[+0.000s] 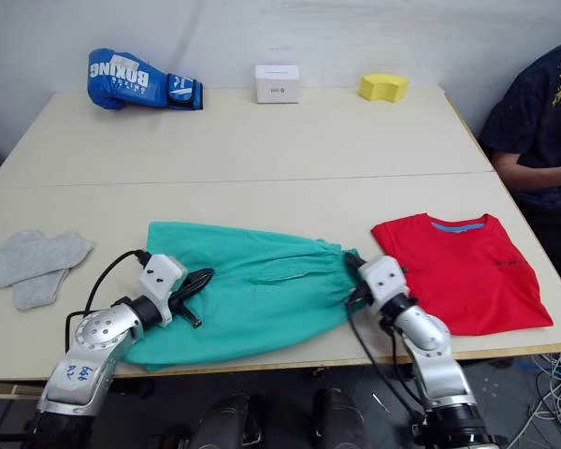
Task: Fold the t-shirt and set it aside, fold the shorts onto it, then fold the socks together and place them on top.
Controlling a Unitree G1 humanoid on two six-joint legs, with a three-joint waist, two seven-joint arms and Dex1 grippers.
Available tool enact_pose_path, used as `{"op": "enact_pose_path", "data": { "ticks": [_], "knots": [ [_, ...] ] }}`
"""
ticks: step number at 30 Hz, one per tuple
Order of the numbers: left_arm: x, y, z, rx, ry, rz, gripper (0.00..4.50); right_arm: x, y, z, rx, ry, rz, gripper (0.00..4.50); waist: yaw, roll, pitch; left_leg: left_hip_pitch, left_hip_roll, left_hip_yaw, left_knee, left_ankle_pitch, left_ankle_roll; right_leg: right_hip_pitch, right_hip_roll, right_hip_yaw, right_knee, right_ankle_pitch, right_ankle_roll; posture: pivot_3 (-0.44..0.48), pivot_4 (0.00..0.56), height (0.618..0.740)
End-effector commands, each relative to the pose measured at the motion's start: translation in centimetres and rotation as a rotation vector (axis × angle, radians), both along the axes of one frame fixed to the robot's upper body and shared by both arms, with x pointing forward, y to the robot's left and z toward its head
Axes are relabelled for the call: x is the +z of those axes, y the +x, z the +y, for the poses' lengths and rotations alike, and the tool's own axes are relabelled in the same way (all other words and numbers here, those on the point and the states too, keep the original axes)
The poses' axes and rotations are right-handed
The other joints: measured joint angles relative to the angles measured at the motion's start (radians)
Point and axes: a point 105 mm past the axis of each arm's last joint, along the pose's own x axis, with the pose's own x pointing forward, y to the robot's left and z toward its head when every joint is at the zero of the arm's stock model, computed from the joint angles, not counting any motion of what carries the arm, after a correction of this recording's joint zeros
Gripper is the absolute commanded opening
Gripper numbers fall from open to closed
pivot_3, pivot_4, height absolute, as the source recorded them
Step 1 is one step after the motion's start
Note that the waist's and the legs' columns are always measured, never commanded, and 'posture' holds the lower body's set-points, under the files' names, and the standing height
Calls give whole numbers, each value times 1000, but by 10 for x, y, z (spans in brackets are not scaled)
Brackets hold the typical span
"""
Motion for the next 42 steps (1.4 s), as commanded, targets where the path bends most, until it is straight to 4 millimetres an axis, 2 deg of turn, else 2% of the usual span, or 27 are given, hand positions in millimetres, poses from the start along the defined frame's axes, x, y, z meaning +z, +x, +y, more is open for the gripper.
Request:
{"op": "enact_pose_path", "data": {
  "ticks": [1, 4, 7, 9, 11, 13, 17, 20, 22, 24, 26, 27, 29, 30, 32, 35, 37, 39, 40, 42],
  "knots": [
    [56, -11, -21, -159, -177, -165, 23, 45, -2, 11, 99, 36, -97, 0, -2, 1, 1, -1, 0, 0, 0, 1, 0, -1, 0, 0, 1, 0, 0, 0, 150, 740],
    [81, -10, -31, -242, -186, -212, 23, 77, -8, 35, 234, 64, -147, 0, -12, 2, 1, -2, 1, -1, 0, 3, -2, -3, 0, -1, 3, -1, -2, 0, 150, 740],
    [90, 3, -44, -294, -159, -218, 23, 90, -7, 62, 346, 86, -142, 0, -17, 2, 1, -1, 1, -1, -1, 7, -7, -2, 2, -2, 3, -1, -2, 0, 150, 740],
    [85, 14, -49, -291, -112, -202, 23, 86, -4, 79, 378, 100, -110, 0, -16, 2, 1, -1, 1, -2, -1, 7, -7, -1, 3, -3, 3, -1, -2, 0, 150, 740],
    [69, 24, -50, -273, -47, -160, 23, 68, 0, 98, 408, 62, -65, 0, -17, 2, 1, -1, 1, -1, -1, 8, -6, -2, 3, -3, 3, -1, -2, 0, 150, 740],
    [53, 30, -48, -237, -27, -113, 23, 53, 4, 108, 394, 62, -33, 0, -18, 2, 1, -1, 1, -1, -1, 9, -4, -2, 3, -3, 3, -1, -2, 0, 150, 740],
    [25, 33, -33, -136, -7, -37, 23, 27, 12, 100, 286, 130, 19, 0, -18, 2, 1, -4, 1, 0, -1, 10, -2, -4, 3, -2, 2, -1, -1, 0, 150, 740],
    [13, 30, -24, -106, 32, -8, 23, 17, 17, 79, 182, 179, 29, 0, -17, 2, 1, -4, 1, 0, -1, 10, -2, -4, 3, -2, 2, -1, -1, 0, 150, 740],
    [7, 27, -20, -102, 41, -1, 23, 29, 15, 66, 161, 205, -23, 0, -15, 2, 1, -4, 0, -1, 0, 7, -6, -4, 2, -3, 3, -1, -1, 0, 150, 740],
    [17, 26, -30, -164, -19, -57, 23, 57, -8, 67, 309, 303, -24, 0, -12, 2, 1, -4, 0, -1, 0, 7, -6, -3, 0, -3, 3, 0, 0, 0, 150, 740],
    [26, 24, -37, -211, -64, -98, 23, 69, -26, 70, 406, 348, 7, 0, -11, 2, 2, -4, -1, -2, -1, 5, -1, -3, -1, -3, 2, 0, 0, 0, 150, 740],
    [33, 22, -45, -257, -84, -121, 5, 74, -33, 64, 413, 416, 57, 167, -12, 2, 1, -4, -1, -2, -1, 4, -1, -3, -1, -2, 2, 0, 0, 0, 150, 740],
    [42, 16, -63, -383, -87, -148, 0, 82, -53, 45, 410, 718, 266, 603, -10, 2, 1, -4, -1, -3, -2, 4, 0, -3, -2, -3, 2, 0, 0, 0, 150, 740],
    [45, 14, -69, -431, -81, -154, 0, 85, -63, 38, 412, 809, 347, 938, -5, 2, 1, -4, -1, -5, -2, 4, 0, -3, -2, -4, 2, -1, -1, 0, 150, 740],
    [46, 11, -75, -478, -74, -157, 0, 86, -73, 27, 377, 884, 446, 1580, 4, 2, 1, -4, -1, -6, -2, 4, 0, -1, -2, -5, 1, -2, -2, 0, 150, 740],
    [46, 10, -90, -564, -89, -142, 0, 68, -88, -1, 195, 955, 599, 2708, 8, 2, 2, -4, -1, -5, -2, 4, 2, -1, -2, -5, 0, -2, -2, 0, 150, 740],
    [40, 12, -94, -586, -70, -125, 0, 62, -96, -8, 126, 1046, 644, 3402, 12, 2, 2, -4, -1, -5, -2, 4, 2, -1, -1, -6, -1, -2, -2, 0, 150, 740],
    [29, 17, -93, -568, -16, -85, 0, 48, -108, -8, 83, 1085, 728, 4156, 9, 3, 2, -4, -1, -5, -1, 4, 3, 0, 0, -6, -1, -2, -2, 0, 150, 740],
    [24, 21, -91, -547, 11, -72, 0, 39, -113, -5, 69, 1099, 779, 4440, 9, 3, 2, -4, -1, -5, -2, 4, 3, 0, 1, -5, -2, -1, -1, 0, 150, 740],
    [17, 25, -89, -532, 29, -49, 0, 28, -117, 0, 47, 1130, 842, 4478, 7, 3, 2, -4, 0, -5, -2, 4, 3, 1, 1, -5, -3, -1, 0, 0, 150, 740]
  ]
}}
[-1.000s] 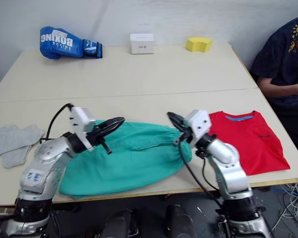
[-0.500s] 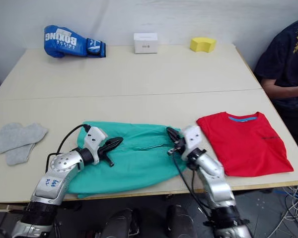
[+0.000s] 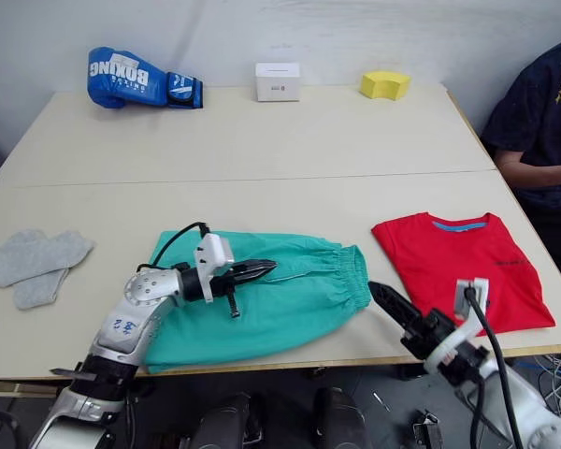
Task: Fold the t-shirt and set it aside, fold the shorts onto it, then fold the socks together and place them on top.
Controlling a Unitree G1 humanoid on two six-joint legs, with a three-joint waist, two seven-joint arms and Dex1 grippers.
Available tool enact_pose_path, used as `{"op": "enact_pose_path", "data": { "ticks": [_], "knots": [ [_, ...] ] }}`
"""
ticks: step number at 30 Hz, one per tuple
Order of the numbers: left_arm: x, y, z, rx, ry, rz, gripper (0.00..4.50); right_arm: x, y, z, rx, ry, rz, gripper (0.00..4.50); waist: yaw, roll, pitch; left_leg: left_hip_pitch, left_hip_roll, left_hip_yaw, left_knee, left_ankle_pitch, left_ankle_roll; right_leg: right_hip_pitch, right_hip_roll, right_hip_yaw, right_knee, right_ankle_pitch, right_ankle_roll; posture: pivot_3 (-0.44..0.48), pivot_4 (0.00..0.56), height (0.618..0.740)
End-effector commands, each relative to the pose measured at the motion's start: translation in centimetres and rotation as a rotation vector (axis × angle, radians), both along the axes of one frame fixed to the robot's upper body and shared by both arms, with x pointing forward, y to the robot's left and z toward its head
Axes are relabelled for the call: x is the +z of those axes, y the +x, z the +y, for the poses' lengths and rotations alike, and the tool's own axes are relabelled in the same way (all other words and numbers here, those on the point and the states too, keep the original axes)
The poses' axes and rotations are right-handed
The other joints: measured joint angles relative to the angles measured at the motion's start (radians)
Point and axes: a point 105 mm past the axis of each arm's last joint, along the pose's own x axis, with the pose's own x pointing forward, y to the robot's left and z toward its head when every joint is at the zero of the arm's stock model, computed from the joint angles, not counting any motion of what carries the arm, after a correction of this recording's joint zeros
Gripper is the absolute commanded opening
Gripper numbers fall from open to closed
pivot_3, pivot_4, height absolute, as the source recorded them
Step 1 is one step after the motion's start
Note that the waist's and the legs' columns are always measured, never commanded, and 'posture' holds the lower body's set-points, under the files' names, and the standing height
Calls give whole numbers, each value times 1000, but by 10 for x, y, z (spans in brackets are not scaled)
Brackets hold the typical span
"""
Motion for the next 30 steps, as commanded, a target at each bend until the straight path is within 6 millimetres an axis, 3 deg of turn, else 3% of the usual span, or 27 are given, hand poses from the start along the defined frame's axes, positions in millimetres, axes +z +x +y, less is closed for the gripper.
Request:
{"op": "enact_pose_path", "data": {
  "ticks": [1, 10, 16, 20, 23, 25, 30],
  "knots": [
    [-6, 4, 2, 12, 47, -1, 0, -8, -4, 12, 13, 51, 71, 4478, -3, 0, 0, 0, 0, 0, 0, 0, 0, 0, 0, 0, 0, 0, 0, 0, 150, 740],
    [-17, -1, -2, -14, 68, 35, 0, -48, 21, 38, 31, 44, 218, 4478, -5, -2, -1, -1, 0, 0, 0, -2, 2, 0, 0, 1, -3, 1, 1, 0, 150, 740],
    [-19, -1, -3, 2, 67, 49, 0, -53, 47, 78, 78, 116, 226, 4478, -28, -5, -3, 0, 3, 0, 0, -1, 2, 1, 1, 1, -3, 1, 0, 0, 150, 740],
    [-20, -4, -2, 4, 71, 63, 0, -61, 55, 95, 107, 143, 246, 4478, -33, -5, -3, 1, 4, 0, -2, -1, 0, 0, 3, 1, -2, 0, -1, 0, 150, 740],
    [-18, -5, 2, 11, 69, 69, 0, -56, 62, 101, 103, 196, 223, 3865, -33, -6, -4, 1, 6, 0, -1, -2, -3, 0, 6, 1, -1, 0, -2, 0, 150, 740],
    [-19, -5, 4, 14, 76, 71, 0, -52, 70, 101, 100, 135, 145, 3187, -35, -6, -4, 1, 8, 0, -1, -2, -4, 0, 7, 1, -1, 0, -3, 0, 150, 740],
    [-13, -5, 7, 24, 70, 47, 0, -34, 92, 75, -59, -60, -104, 1413, -32, -6, -4, 1, 12, 0, -1, -2, -7, -1, 12, 1, -1, 0, -6, 0, 150, 740]
  ]
}}
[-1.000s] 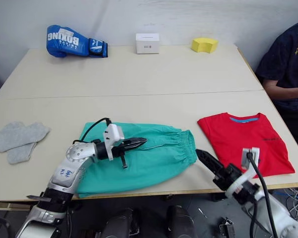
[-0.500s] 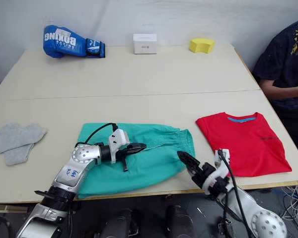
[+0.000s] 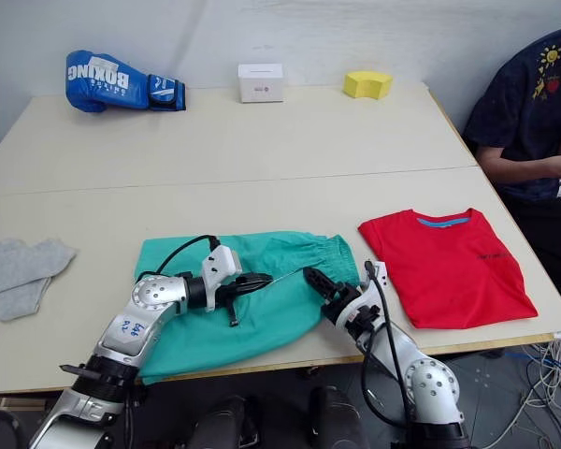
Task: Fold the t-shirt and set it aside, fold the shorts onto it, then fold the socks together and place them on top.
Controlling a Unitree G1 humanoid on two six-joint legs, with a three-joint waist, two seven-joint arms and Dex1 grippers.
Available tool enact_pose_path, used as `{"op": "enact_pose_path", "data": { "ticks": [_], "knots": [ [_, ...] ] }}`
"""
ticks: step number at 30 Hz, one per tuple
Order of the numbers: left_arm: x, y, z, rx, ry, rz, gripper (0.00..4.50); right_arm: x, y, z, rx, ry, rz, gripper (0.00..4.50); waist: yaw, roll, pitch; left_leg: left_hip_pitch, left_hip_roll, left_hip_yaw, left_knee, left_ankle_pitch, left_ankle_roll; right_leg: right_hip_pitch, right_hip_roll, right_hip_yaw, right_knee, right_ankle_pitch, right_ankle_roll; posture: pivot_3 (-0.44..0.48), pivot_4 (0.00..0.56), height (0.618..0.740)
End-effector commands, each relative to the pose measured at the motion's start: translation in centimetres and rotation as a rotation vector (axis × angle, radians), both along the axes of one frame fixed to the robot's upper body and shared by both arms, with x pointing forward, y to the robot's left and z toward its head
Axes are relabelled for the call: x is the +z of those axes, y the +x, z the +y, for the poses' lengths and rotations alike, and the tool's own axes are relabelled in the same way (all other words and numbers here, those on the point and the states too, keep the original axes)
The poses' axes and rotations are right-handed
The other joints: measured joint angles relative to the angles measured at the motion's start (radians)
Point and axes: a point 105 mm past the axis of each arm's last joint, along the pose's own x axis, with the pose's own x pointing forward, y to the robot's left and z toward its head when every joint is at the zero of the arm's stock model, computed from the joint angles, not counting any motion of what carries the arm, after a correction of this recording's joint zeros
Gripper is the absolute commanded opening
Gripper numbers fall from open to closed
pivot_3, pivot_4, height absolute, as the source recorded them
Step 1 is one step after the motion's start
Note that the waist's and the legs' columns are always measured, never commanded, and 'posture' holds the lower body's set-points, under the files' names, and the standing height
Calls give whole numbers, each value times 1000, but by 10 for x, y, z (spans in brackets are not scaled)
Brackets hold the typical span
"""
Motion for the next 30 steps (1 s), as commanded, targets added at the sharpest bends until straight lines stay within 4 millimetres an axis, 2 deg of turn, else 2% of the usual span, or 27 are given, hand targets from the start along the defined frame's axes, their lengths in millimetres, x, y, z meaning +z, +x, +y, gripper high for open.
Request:
{"op": "enact_pose_path", "data": {
  "ticks": [1, 4, 5, 11, 14, 16, 18, 21, 24, 26, 28, 30],
  "knots": [
    [12, -1, 2, 7, -21, -45, 0, 1, 8, -24, -115, -232, -144, 1097, 6, 0, 0, 0, 0, 0, 0, 0, 0, 0, 0, 0, 0, 0, 0, 0, 150, 740],
    [16, -1, 8, 48, -47, -67, 0, 15, 4, -37, -183, -333, -263, 124, 18, 1, 1, -2, 0, 0, 0, 0, 0, -1, -1, 0, -1, 0, 0, 0, 150, 740],
    [17, -1, 9, 55, -52, -72, 0, 19, 3, -41, -204, -356, -290, 53, 23, 1, 1, -2, -1, 0, 0, 0, 0, -1, -1, 0, -2, 0, 0, 0, 150, 740],
    [18, -2, 5, 63, -70, -77, 0, 46, 2, -85, -429, -491, -395, 53, 34, 3, 2, -7, -1, 1, 0, -2, -2, -6, -2, 1, -2, 0, 0, 0, 150, 740],
    [14, 6, 4, 97, -53, -73, 0, 63, 0, -105, -478, -724, -481, 53, 34, 4, 2, -9, -1, 4, 1, 0, -5, -10, 0, 2, 0, 0, 0, 0, 150, 740],
    [13, 10, 7, 116, -36, -73, 0, 70, -3, -104, -402, -936, -558, 53, 34, 4, 2, -12, -1, 5, 3, 4, -1, -14, 0, 3, 3, 0, 0, 0, 150, 740],
    [17, 15, 13, 156, -57, -73, 0, 77, -5, -101, -395, -1004, -578, 53, 31, 4, 3, -14, -1, 5, 3, 5, 0, -16, 0, 3, 4, 0, 0, 0, 150, 740],
    [12, 16, 22, 191, -59, -56, 0, 84, -5, -56, -215, -1036, -691, 53, 17, 4, 3, -12, 1, 5, 2, 5, 0, -16, 3, 3, 6, 0, -1, 0, 150, 740],
    [7, 18, 32, 240, -48, -43, 0, 80, -4, -5, -39, -994, -747, 53, 6, 4, 3, -10, 2, 4, 1, 7, 0, -15, 3, 2, 8, -1, -3, 0, 150, 740],
    [6, 19, 35, 263, -55, -36, 0, 75, -3, 12, 17, -993, -754, 53, 9, 4, 3, -10, 3, 5, 1, 7, -1, -15, 3, 2, 8, 0, -4, 0, 150, 740],
    [0, 16, 36, 269, -51, -16, 0, 56, 2, 32, 44, -959, -664, 53, 9, 3, 2, -10, 3, 4, 1, 8, 0, -15, 3, 2, 8, 0, -4, 0, 150, 740],
    [-5, 13, 36, 278, -50, 0, 0, 44, 4, 48, 86, -988, -649, 53, 9, 3, 2, -10, 2, 4, 1, 8, -1, -15, 3, 2, 8, 0, -4, 0, 150, 740]
  ]
}}
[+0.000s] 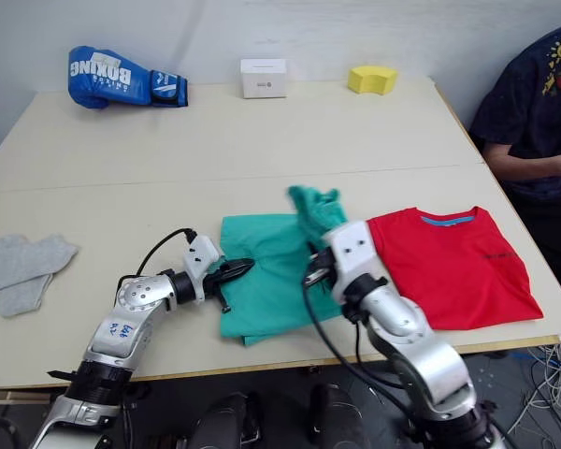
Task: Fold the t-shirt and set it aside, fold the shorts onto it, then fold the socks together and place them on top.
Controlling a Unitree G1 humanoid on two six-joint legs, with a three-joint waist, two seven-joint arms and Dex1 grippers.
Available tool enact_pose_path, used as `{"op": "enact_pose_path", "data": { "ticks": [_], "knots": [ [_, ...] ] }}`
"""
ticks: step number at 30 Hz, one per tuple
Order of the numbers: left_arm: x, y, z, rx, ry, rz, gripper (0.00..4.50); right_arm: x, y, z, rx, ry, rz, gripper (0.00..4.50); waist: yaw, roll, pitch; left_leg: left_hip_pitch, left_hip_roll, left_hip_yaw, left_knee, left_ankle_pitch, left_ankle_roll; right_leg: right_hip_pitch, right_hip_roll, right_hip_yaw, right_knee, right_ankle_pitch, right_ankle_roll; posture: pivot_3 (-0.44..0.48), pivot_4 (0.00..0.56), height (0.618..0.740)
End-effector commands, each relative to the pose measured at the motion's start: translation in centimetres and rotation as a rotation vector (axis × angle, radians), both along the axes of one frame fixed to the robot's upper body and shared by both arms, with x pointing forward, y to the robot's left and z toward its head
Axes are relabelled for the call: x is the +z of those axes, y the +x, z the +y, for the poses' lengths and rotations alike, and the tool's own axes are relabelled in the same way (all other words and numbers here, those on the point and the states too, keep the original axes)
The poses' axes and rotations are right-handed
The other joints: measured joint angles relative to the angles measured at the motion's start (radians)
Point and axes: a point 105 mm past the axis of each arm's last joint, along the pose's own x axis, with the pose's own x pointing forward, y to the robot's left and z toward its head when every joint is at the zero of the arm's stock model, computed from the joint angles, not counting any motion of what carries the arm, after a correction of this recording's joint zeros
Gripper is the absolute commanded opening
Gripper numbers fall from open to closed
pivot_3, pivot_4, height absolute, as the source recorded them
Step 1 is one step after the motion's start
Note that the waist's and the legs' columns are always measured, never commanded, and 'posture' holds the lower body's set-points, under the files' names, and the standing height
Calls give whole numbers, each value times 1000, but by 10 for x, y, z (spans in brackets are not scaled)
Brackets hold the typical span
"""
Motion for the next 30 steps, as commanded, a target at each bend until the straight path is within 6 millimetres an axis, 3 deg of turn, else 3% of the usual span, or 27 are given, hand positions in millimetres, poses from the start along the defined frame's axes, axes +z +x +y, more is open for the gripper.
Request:
{"op": "enact_pose_path", "data": {
  "ticks": [1, 5, 6, 11, 14, 17, 19, 21, 25, 27, 30],
  "knots": [
    [-11, -5, 4, 30, 4, 39, 0, -18, 2, 18, 10, -71, 46, 53, -1, 0, 0, 0, 0, 1, 1, 0, 0, 0, -1, 1, 0, 0, 0, 0, 150, 740],
    [-13, -9, 7, 40, -5, 53, 0, -24, 7, 32, 74, -119, 44, 53, -1, 0, 0, 0, -1, 2, 2, 0, 0, 0, -2, 1, -1, 1, 1, 0, 150, 740],
    [-14, -9, 9, 45, -8, 58, 0, -24, 8, 36, 100, -124, 38, 258, -2, 0, 0, 0, -1, 2, 2, -1, 1, 0, -2, 1, -1, 1, 2, 0, 150, 740],
    [-18, -7, 12, 77, -19, 66, 0, -22, 3, 55, 277, -33, 120, 1759, -2, 0, 0, 2, 0, 2, 0, -3, -3, 1, 0, 1, 1, 0, -1, 0, 150, 740],
    [-16, -6, 20, 128, -43, 58, 0, -12, -3, 49, 368, 84, 199, 2814, -1, 0, 0, 2, 0, 1, 0, 0, 0, 1, 0, 1, 2, 0, -1, 0, 150, 740],
    [-12, -11, 32, 166, -102, 78, 0, -6, -21, 41, 539, 143, 316, 3943, -3, 0, 0, 2, 0, 2, 1, -1, 1, 1, -1, 1, 2, 0, -1, 0, 150, 740],
    [-10, -20, 39, 147, -86, 72, 0, 4, -26, 32, 598, 166, 321, 4470, -3, 0, 0, 3, 0, 1, 1, -1, 1, 2, -1, 1, 2, 0, -1, 0, 150, 740],
    [-4, -31, 50, 127, -75, 54, 0, 17, -30, 20, 668, 194, 302, 4470, -9, 0, 0, 3, 1, 1, 0, -1, 1, 1, 0, 1, 2, 0, -2, 0, 150, 740],
    [28, -39, 63, 92, -195, -13, 0, 37, -42, -6, 824, 250, 288, 4470, 0, 0, 0, 3, 0, 1, -2, -2, 0, 0, 0, 0, 1, -1, -4, 0, 150, 740],
    [45, -43, 58, 21, -235, -48, 0, 47, -28, -20, 789, 281, 248, 4298, 3, 0, 1, 2, 0, -1, -1, -3, -2, 0, -1, -1, 0, -1, -4, 0, 150, 740],
    [69, -43, 37, -127, -269, -76, 0, 51, 1, -36, 700, 198, 114, 3550, 7, 0, 1, 1, 0, -1, 1, -4, -4, 1, -1, -1, 0, 0, -3, 0, 150, 740]
  ]
}}
